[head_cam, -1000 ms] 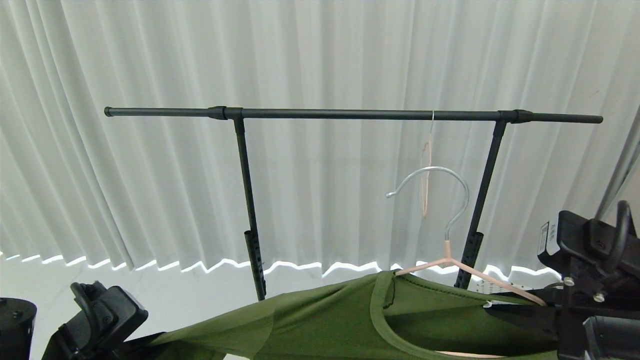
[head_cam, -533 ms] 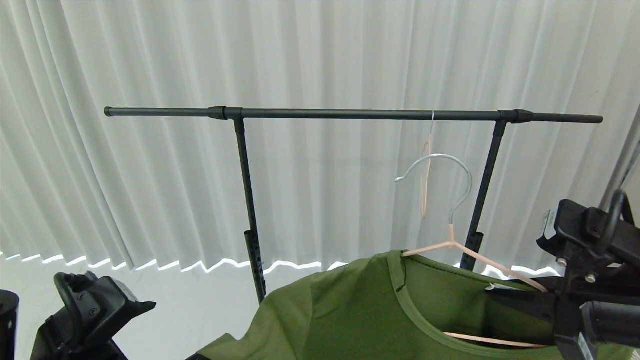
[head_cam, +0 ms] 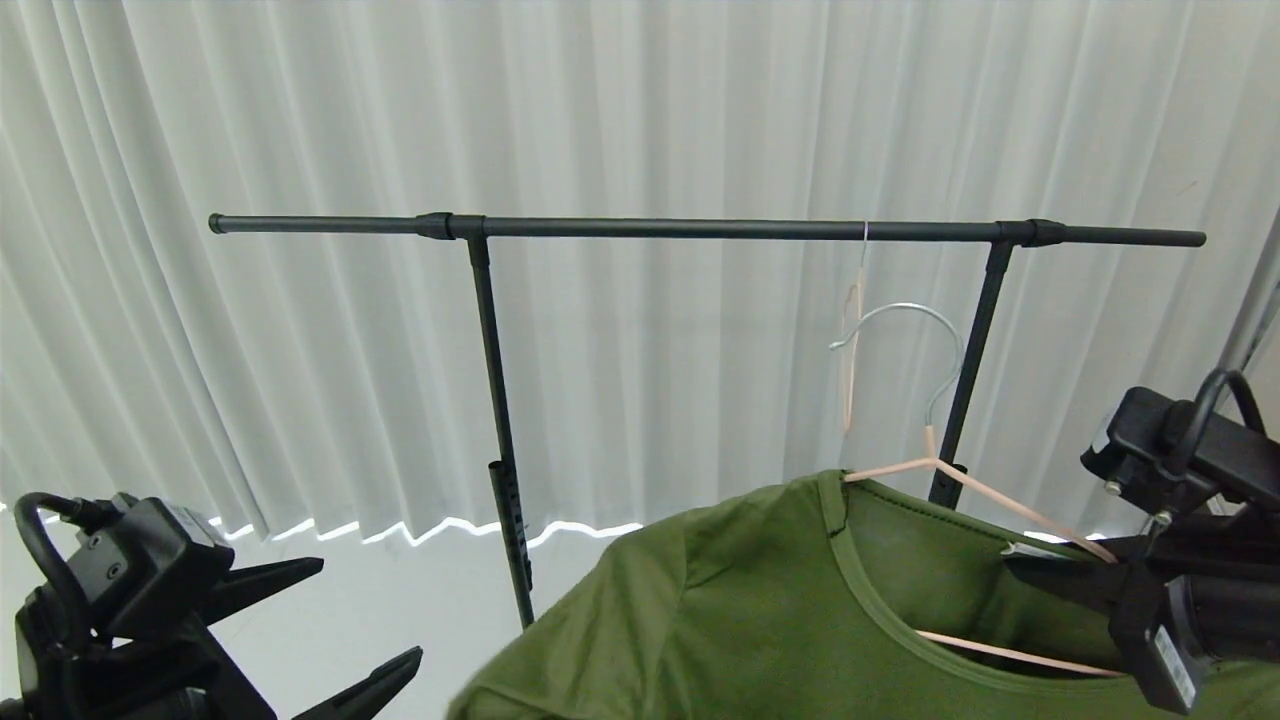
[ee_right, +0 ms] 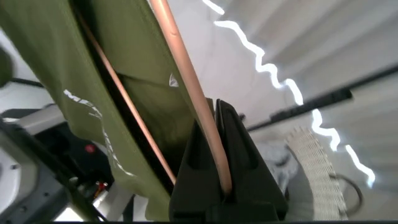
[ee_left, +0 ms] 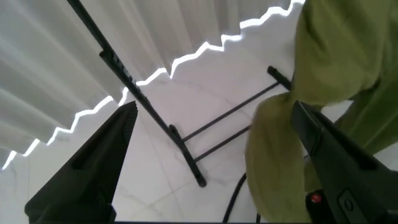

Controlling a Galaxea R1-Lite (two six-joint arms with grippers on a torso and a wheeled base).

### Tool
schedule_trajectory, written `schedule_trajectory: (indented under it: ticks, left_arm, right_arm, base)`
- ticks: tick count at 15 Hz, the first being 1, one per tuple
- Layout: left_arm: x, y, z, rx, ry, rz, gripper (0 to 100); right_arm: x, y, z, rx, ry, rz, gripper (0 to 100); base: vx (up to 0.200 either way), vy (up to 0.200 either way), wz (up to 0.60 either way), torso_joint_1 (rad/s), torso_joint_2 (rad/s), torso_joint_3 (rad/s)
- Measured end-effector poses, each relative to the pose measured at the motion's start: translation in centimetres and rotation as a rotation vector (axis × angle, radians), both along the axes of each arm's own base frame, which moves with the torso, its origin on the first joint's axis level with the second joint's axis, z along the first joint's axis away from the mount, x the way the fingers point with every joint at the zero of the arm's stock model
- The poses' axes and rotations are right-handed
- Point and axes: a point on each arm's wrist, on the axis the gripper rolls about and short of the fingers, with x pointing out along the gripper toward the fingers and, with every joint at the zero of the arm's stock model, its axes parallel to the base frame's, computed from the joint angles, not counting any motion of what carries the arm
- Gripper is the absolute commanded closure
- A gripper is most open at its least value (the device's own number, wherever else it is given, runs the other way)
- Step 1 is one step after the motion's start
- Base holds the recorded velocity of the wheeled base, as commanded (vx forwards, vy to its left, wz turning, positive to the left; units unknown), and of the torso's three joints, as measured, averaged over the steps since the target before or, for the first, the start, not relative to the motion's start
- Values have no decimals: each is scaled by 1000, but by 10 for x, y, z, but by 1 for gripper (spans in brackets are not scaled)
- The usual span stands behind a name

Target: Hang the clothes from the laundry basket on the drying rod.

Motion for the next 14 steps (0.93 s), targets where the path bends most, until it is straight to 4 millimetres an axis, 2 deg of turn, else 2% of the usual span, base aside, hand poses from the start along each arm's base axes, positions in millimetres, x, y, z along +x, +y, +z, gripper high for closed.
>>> schedule_trajectory:
  ticks: [3, 8, 11, 14]
  left_arm:
    - [7, -2, 9, -16, -14, 7, 0]
    - [14, -4, 10, 12, -13, 10, 0]
    - [17, -2, 7, 69, -17, 41, 0]
    - [21, -3, 6, 69, -38, 47, 0]
  right_arm:
    - [3, -8, -4, -46, 17, -88, 100]
    - [8, -20, -9, -31, 98, -293, 100]
    - [13, -26, -12, 25, 144, -436, 100]
    - [22, -24, -5, 98, 156, -505, 100]
  base:
    - [0, 0, 0, 0, 0, 0]
    - [0, 0, 0, 0, 0, 0]
    - [0, 0, 0, 0, 0, 0]
    - [0, 0, 0, 0, 0, 0]
